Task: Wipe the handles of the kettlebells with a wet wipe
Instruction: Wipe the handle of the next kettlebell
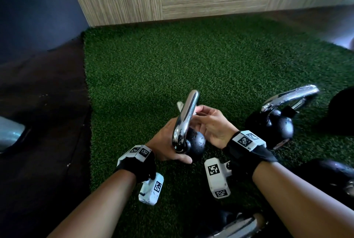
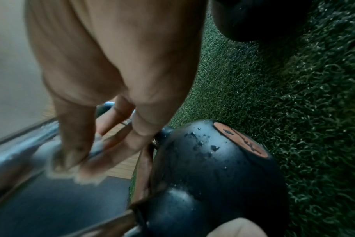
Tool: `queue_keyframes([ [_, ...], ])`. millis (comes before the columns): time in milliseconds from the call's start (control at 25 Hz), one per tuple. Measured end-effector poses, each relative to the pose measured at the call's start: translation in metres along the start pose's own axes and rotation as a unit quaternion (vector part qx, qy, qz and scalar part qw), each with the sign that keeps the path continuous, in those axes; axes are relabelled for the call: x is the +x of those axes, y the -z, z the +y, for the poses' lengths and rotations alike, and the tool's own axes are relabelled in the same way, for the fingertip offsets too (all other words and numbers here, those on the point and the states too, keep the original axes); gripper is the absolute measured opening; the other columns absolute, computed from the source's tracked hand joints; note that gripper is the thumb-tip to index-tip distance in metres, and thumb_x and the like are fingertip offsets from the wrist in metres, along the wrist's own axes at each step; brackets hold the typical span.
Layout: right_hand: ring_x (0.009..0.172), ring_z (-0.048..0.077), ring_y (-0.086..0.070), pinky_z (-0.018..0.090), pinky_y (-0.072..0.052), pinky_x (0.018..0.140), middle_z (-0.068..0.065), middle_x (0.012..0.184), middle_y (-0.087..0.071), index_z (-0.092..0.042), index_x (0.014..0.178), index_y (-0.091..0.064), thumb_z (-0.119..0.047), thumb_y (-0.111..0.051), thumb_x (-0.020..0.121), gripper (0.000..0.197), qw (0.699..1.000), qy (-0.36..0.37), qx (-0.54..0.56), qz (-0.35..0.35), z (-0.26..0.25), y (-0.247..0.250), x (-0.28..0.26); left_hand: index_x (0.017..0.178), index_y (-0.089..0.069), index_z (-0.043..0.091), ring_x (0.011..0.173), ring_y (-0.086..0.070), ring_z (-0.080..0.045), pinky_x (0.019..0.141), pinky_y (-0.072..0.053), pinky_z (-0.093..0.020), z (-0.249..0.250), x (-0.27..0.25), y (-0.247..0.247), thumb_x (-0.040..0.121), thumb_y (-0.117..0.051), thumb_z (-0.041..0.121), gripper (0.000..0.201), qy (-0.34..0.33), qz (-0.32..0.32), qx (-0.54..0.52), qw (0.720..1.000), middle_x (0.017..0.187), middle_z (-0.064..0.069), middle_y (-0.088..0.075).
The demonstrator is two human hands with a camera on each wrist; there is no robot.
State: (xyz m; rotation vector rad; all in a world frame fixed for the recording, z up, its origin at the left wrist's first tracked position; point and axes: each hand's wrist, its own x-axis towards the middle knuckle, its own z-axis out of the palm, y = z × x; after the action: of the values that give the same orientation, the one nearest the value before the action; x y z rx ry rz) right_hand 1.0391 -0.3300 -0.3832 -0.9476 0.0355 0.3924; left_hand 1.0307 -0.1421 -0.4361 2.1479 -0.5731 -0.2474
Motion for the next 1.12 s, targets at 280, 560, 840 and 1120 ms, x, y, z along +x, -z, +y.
queue_keyframes([
  [280, 0.076, 0.025, -0.074, 0.039, -0.062, 0.072, 0.009, 0.079, -0.075, -0.024, 0.063, -0.068, -0.001, -0.088, 0.065, 0.031, 0.942, 0.129, -0.284, 0.12, -0.004, -0.002, 0.007, 0.151, -0.023, 0.045, 0.144, -0.039, -0.013, 0.12, -0.033, -0.04, 0.004, 0.0, 0.002, 0.051, -0.099, 0.038, 0.126, -0.059, -0.006, 0.008, 0.998, 0.154, 0.012, -0.04],
  [560, 0.059, 0.007, -0.061, 0.023, -0.054, 0.058, -0.006, 0.067, -0.069, -0.019, 0.067, -0.061, -0.006, -0.078, 0.071, 0.022, 0.84, 0.195, -0.423, 0.277, -0.001, -0.009, 0.017, 0.154, -0.025, 0.021, 0.143, -0.041, -0.02, 0.117, -0.037, -0.05, -0.001, -0.003, 0.001, 0.053, -0.1, 0.035, 0.127, -0.045, -0.011, -0.002, 0.999, 0.152, 0.0, -0.044],
  [840, 0.063, 0.016, -0.063, 0.023, -0.05, 0.055, -0.001, 0.065, -0.066, -0.014, 0.068, -0.067, -0.02, -0.068, 0.082, 0.016, 0.81, 0.121, -0.45, 0.355, -0.007, -0.018, 0.028, 0.153, -0.03, 0.019, 0.138, -0.045, -0.023, 0.115, -0.039, -0.05, -0.005, -0.001, 0.0, 0.052, -0.099, 0.037, 0.123, -0.058, -0.002, -0.006, 0.998, 0.146, -0.001, -0.048],
  [1120, 0.038, 0.011, -0.061, 0.022, -0.055, 0.046, 0.002, 0.044, -0.065, -0.012, 0.053, -0.064, -0.016, -0.071, 0.081, 0.029, 0.851, 0.025, -0.409, 0.329, -0.004, -0.016, 0.032, 0.148, -0.036, 0.014, 0.133, -0.049, -0.023, 0.112, -0.043, -0.049, 0.004, -0.006, 0.003, 0.053, -0.1, 0.036, 0.117, -0.072, 0.002, 0.033, 0.997, 0.14, -0.002, -0.051],
])
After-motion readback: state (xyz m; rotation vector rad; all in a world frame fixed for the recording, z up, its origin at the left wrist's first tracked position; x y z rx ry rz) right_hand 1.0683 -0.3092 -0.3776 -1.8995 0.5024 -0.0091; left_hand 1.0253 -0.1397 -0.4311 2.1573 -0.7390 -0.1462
